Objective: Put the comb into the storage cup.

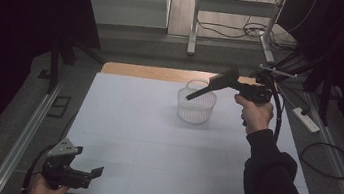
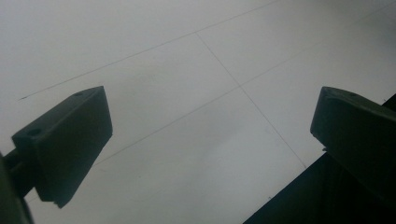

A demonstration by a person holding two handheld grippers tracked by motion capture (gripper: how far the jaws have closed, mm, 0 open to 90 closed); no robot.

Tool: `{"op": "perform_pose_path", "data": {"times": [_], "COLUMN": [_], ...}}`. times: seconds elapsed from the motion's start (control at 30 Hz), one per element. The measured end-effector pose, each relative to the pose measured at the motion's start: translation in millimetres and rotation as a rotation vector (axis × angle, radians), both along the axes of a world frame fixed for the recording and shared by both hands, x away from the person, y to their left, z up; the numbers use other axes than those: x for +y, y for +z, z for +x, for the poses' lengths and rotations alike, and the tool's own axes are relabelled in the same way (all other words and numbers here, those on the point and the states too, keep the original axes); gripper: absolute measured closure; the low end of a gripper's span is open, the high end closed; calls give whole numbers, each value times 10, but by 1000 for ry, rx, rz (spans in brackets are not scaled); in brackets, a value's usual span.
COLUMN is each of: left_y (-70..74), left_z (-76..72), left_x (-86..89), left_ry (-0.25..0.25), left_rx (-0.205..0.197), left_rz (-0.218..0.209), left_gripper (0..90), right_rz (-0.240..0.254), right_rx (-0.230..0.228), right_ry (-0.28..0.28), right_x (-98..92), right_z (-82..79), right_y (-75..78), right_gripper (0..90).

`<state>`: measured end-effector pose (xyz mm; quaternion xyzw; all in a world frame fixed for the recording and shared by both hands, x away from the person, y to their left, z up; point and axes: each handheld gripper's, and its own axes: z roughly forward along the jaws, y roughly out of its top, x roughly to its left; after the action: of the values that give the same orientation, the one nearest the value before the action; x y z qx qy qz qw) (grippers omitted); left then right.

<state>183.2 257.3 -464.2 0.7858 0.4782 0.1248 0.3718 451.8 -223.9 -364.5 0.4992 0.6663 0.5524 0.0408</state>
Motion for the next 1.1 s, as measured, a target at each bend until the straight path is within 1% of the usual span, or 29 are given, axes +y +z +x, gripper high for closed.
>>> {"op": "perform_pose_path", "data": {"times": [0.17,0.2,0.27,0.37,0.47,0.5,0.67,0.87,1.1], "left_y": [-1,-2,-2,-2,-2,-2,-3,-3,-3], "left_z": [2,3,3,3,3,3,4,5,6], "left_x": [2,3,4,5,5,5,7,5,6], "left_ry": [1,2,2,-1,-3,-3,-4,-9,-11], "left_rx": [3,5,5,5,4,5,6,7,8], "left_rz": [-3,-4,-5,-6,-5,-5,-8,-5,-6], "left_gripper": [0,0,0,0,0,0,0,0,0], "right_rz": [-12,-10,-11,-21,-21,-20,-28,-29,-30], "right_rx": [6,12,15,23,28,36,44,67,77], "right_ry": [-1,0,-1,-1,-2,-1,0,2,7], "right_x": [32,51,59,91,100,113,136,174,207], "right_z": [27,39,42,68,78,88,96,107,110], "right_y": [-47,-78,-89,-161,-193,-233,-300,-418,-498], "right_gripper": [835,835,835,835,834,835,835,834,834]}}
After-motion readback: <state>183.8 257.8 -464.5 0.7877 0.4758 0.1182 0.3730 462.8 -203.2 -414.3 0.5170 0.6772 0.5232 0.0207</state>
